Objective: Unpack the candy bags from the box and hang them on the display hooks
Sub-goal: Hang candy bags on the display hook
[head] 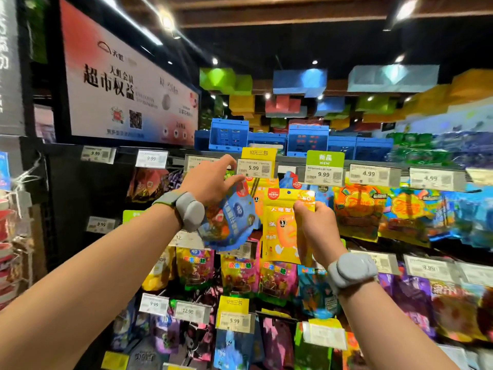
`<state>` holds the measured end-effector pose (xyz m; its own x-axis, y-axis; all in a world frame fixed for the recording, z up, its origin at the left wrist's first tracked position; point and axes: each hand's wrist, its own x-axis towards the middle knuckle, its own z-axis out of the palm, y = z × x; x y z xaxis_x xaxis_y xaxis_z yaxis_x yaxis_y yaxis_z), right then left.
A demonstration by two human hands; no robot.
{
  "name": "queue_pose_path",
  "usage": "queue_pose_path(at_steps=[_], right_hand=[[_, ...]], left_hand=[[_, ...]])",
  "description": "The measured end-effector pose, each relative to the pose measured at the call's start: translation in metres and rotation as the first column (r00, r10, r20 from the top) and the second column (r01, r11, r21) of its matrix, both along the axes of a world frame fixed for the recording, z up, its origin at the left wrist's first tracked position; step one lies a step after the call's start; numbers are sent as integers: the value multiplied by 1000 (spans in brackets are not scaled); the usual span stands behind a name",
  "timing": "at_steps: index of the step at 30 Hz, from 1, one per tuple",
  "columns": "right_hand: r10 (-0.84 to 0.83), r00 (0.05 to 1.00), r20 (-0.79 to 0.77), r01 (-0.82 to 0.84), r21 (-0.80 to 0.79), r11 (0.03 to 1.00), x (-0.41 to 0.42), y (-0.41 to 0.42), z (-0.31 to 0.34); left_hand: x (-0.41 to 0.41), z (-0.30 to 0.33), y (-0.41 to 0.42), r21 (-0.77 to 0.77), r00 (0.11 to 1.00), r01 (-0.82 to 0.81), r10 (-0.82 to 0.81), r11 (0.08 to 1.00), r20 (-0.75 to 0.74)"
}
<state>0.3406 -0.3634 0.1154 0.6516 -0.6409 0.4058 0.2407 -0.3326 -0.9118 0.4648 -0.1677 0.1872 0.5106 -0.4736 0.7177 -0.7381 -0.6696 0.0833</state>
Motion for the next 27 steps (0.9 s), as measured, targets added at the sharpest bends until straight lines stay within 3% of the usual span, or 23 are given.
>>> queue_pose_path(at_steps=[8, 18, 23, 27], right_hand=[[16, 1000, -2, -16, -51, 999, 3, 0, 6], [20, 999, -38, -22, -58, 998, 3, 4, 12], [55, 998, -28, -56, -44, 997, 50, -36, -19], [30, 999, -19, -31, -49, 998, 28, -12, -5]], left_hand=[[0, 14, -8, 161, 997, -67, 58, 985, 58], [7, 17, -11, 158, 988, -64, 40, 985, 151], [2, 23, -9, 228, 985, -93, 56, 969, 165], [9, 30, -8, 260, 993, -67, 39, 963, 109]])
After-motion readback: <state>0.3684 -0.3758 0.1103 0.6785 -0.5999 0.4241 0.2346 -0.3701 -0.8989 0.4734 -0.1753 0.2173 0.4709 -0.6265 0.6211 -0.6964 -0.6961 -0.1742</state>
